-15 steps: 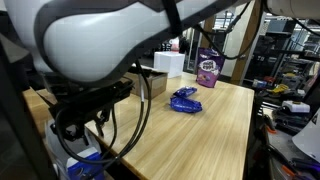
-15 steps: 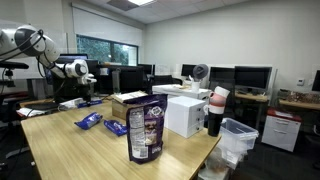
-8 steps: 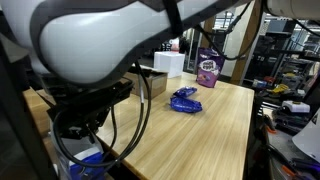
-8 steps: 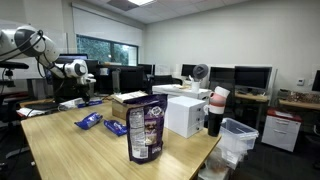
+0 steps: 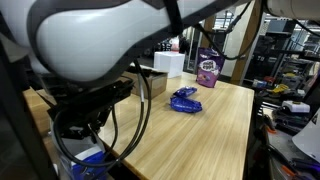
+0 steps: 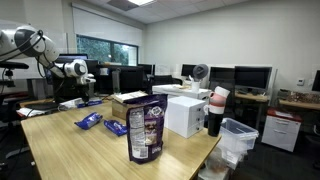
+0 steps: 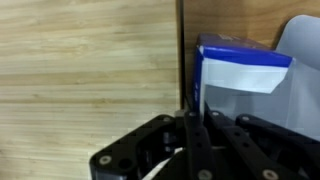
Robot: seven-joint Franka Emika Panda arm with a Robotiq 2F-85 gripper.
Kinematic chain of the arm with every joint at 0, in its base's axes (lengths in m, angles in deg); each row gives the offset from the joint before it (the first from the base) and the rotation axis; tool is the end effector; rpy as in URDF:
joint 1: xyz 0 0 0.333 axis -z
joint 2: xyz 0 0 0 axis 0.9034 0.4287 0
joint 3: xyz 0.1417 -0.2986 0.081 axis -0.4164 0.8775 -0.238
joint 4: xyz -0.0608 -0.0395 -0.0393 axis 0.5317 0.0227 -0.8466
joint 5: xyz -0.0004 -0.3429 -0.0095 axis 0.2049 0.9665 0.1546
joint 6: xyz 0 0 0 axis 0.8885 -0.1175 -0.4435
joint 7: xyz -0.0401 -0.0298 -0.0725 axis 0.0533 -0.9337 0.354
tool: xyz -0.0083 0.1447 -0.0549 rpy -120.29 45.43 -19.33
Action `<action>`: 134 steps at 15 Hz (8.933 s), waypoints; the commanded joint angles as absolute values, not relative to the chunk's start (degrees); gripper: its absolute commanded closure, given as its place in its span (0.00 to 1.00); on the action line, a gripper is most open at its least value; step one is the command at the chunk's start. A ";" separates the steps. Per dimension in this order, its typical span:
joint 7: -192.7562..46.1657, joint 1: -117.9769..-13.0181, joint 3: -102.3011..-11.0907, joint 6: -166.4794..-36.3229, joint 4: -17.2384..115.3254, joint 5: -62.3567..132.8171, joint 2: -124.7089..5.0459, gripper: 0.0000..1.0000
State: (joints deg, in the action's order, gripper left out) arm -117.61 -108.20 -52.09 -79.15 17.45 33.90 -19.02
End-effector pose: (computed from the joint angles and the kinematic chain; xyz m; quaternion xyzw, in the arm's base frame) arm 0.5845 0.4476 0.2060 0.9925 -0.0839 0.0177 0.0875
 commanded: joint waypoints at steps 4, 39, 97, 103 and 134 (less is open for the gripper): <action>-117.77 -108.19 -52.07 -75.67 15.55 33.68 -20.56 0.93; -115.94 -106.30 -54.23 -68.58 11.61 32.42 -17.77 0.38; -108.44 -102.22 -63.04 -68.79 7.77 29.12 -12.84 0.45; -108.20 -101.74 -62.93 -68.76 7.48 29.11 -12.68 0.73; -109.87 -102.14 -61.94 -72.11 6.11 29.83 -12.33 0.50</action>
